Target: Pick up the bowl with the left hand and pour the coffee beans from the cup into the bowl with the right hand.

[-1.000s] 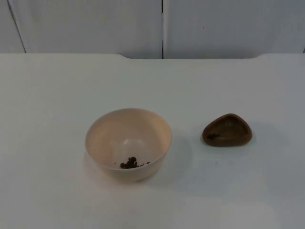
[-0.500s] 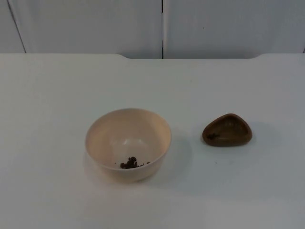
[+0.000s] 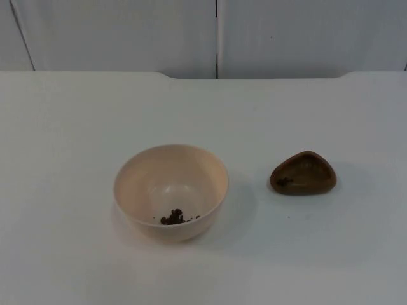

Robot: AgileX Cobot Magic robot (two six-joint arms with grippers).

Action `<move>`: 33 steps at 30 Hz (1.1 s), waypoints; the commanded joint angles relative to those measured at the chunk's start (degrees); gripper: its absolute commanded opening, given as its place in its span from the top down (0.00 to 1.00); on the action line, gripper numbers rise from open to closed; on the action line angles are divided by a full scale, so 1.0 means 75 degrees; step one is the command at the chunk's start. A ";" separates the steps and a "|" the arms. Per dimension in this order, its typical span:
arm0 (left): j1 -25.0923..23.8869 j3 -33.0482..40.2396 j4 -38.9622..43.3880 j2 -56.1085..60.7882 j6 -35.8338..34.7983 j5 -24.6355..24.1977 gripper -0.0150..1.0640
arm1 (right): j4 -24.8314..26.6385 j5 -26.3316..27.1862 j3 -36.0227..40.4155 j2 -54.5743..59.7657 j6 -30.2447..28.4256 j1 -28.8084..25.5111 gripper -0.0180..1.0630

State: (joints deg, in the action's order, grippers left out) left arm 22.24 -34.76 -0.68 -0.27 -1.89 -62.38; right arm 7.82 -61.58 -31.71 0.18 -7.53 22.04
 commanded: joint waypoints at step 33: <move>-0.0016 0.0856 -0.0077 0.0036 -0.0017 0.0123 0.06 | -0.0029 -0.0056 0.0282 -0.0023 -0.0005 -0.0025 0.26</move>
State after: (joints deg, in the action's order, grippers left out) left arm 22.24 -28.62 -0.58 -0.18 -1.78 -61.96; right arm 7.70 -62.13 -29.65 0.18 -7.53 22.04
